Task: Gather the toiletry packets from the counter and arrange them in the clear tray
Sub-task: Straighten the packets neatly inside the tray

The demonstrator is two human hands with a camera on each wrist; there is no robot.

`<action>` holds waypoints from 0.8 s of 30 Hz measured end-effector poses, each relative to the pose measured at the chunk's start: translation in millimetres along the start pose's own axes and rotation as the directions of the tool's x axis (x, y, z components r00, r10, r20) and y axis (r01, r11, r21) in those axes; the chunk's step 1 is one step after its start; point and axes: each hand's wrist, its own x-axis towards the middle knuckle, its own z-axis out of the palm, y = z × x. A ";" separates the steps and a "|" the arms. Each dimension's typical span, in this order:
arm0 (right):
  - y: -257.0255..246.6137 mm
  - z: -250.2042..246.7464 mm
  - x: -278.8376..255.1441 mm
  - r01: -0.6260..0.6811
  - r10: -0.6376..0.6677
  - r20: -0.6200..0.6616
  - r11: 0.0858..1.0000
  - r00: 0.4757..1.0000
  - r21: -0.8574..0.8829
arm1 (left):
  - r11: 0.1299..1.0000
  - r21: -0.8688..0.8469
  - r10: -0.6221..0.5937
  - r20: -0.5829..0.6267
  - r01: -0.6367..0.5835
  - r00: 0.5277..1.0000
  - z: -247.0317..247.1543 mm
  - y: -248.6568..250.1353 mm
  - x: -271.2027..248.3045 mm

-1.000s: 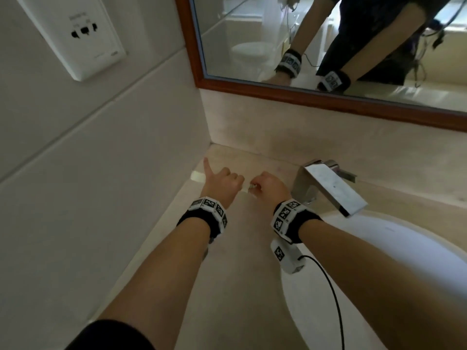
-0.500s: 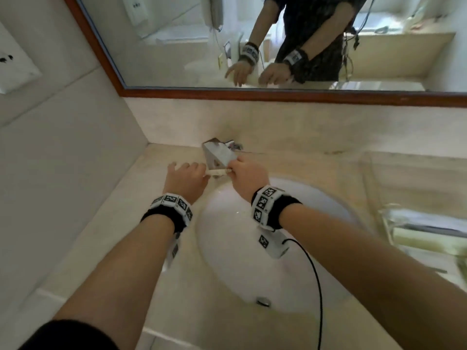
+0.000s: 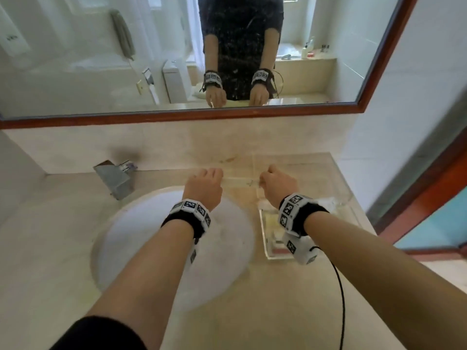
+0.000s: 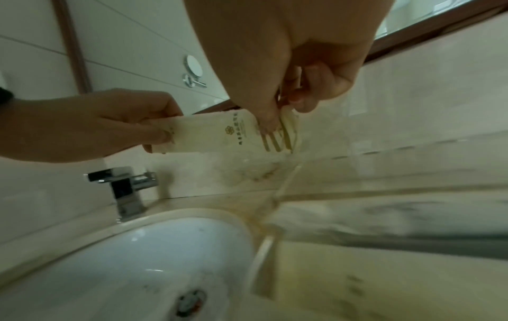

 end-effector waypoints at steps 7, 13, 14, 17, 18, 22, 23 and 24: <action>105.1 -3.4 -32.2 -0.148 0.177 0.134 0.969 0.975 -0.199 | 0.959 -0.233 0.210 0.198 -0.162 0.957 20.4 96.0 44.8; 144.7 2.2 -42.8 -0.200 0.276 0.297 0.945 0.914 -0.260 | 0.930 -0.301 0.308 0.338 -0.208 0.889 32.9 133.8 55.2; 146.2 3.6 -42.9 -0.211 0.281 0.298 0.946 0.912 -0.247 | 0.933 -0.295 0.302 0.326 -0.206 0.896 34.1 135.6 55.5; 148.6 6.2 -40.9 -0.251 0.300 0.275 0.947 0.914 -0.199 | 0.942 -0.264 0.275 0.259 -0.206 0.926 35.2 137.6 54.6; 149.0 5.9 -39.8 -0.263 0.308 0.267 0.945 0.913 -0.192 | 0.946 -0.247 0.272 0.248 -0.211 0.930 35.0 137.9 54.0; 148.4 3.2 -36.0 -0.260 0.301 0.242 0.947 0.922 -0.189 | 0.954 -0.214 0.264 0.257 -0.212 0.930 34.2 138.9 54.2; 148.2 3.3 -36.1 -0.255 0.290 0.220 0.951 0.931 -0.174 | 0.956 -0.208 0.258 0.258 -0.207 0.931 34.3 139.3 54.7; 148.1 4.0 -36.7 -0.253 0.279 0.190 0.956 0.941 -0.152 | 0.958 -0.203 0.250 0.259 -0.200 0.933 34.6 139.9 55.1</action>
